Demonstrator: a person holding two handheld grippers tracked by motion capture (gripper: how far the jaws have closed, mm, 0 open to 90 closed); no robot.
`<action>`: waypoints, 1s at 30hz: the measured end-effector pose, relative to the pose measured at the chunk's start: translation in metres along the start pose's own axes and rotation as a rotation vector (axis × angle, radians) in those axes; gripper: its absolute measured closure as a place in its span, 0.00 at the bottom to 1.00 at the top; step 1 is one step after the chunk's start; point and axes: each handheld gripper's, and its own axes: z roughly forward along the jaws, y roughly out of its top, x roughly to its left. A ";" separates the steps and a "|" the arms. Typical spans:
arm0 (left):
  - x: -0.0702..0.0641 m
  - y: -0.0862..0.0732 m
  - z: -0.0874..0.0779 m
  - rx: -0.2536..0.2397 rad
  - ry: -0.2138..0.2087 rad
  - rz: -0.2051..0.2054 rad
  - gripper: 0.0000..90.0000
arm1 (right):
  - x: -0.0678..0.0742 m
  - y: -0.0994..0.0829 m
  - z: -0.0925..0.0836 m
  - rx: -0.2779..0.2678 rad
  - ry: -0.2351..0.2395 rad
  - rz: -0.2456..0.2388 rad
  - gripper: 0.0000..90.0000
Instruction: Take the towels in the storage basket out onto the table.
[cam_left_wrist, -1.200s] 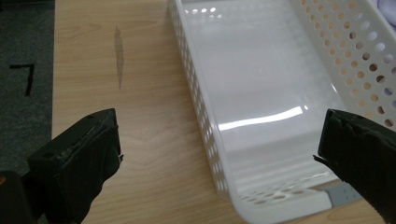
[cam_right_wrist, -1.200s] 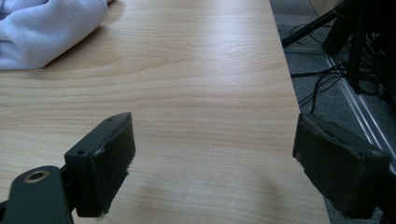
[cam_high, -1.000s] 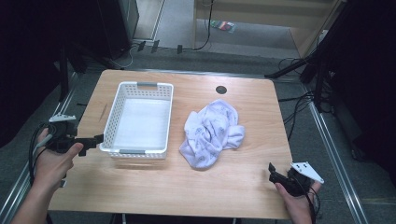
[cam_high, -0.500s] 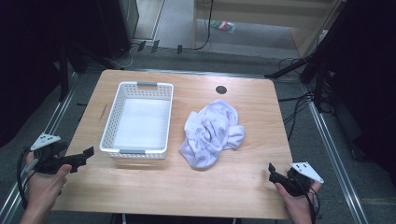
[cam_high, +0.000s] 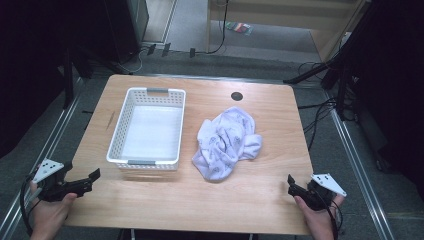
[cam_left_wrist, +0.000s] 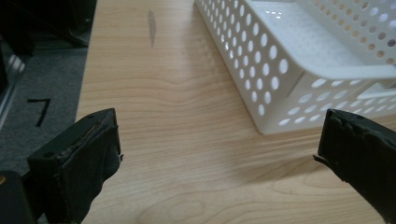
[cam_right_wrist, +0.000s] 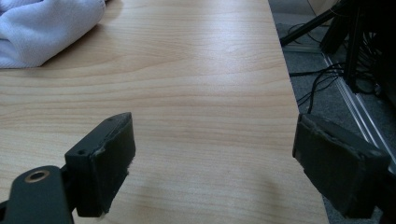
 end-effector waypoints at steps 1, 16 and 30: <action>0.001 -0.002 0.001 -0.003 0.005 0.007 0.00 | 0.000 0.000 0.000 0.000 0.000 0.000 0.15; 0.017 -0.025 0.005 -0.010 0.044 -0.012 0.00 | 0.000 0.000 -0.001 0.000 -0.001 0.000 0.15; 0.011 -0.027 0.012 0.031 0.075 0.021 0.00 | -0.001 -0.001 -0.001 -0.004 0.009 0.005 0.15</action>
